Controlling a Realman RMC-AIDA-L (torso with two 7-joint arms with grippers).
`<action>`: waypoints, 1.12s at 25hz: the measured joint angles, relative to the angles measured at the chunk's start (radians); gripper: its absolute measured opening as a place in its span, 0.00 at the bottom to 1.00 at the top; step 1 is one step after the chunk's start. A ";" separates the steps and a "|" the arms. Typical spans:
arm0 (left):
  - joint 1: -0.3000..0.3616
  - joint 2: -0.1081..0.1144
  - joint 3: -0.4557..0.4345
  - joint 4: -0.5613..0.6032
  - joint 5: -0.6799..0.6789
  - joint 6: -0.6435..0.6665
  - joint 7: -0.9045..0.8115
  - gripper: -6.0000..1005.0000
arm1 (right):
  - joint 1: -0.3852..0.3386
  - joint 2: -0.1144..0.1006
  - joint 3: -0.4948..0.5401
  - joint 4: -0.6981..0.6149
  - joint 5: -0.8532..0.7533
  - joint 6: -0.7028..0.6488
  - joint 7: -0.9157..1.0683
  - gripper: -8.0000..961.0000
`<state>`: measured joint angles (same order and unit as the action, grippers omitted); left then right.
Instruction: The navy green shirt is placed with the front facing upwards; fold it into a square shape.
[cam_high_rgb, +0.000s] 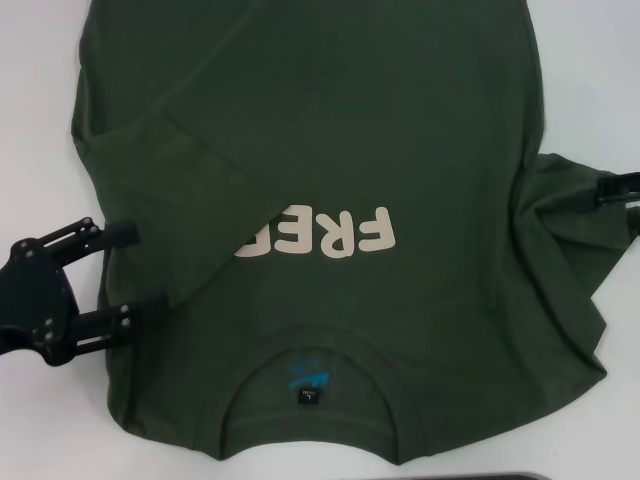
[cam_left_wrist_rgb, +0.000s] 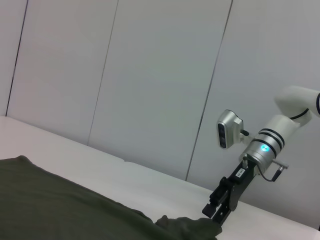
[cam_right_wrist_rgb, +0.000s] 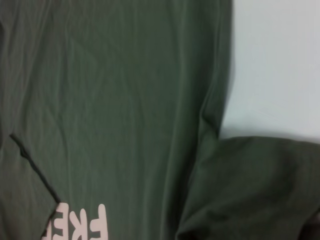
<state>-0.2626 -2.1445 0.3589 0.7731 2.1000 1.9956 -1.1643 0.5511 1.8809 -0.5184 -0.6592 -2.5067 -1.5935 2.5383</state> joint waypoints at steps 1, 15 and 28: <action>0.000 0.000 0.000 0.000 0.000 0.000 0.000 0.84 | 0.001 0.001 0.000 0.000 0.001 0.000 0.000 0.82; -0.001 -0.002 0.000 0.000 0.000 0.001 0.000 0.84 | 0.002 0.012 -0.009 0.003 -0.003 0.018 -0.005 0.75; -0.003 -0.008 0.000 0.023 -0.002 0.007 0.000 0.84 | 0.000 0.011 -0.021 -0.011 -0.008 0.011 -0.029 0.51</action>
<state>-0.2657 -2.1520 0.3589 0.7957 2.0978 2.0021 -1.1647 0.5515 1.8922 -0.5391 -0.6703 -2.5150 -1.5827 2.5096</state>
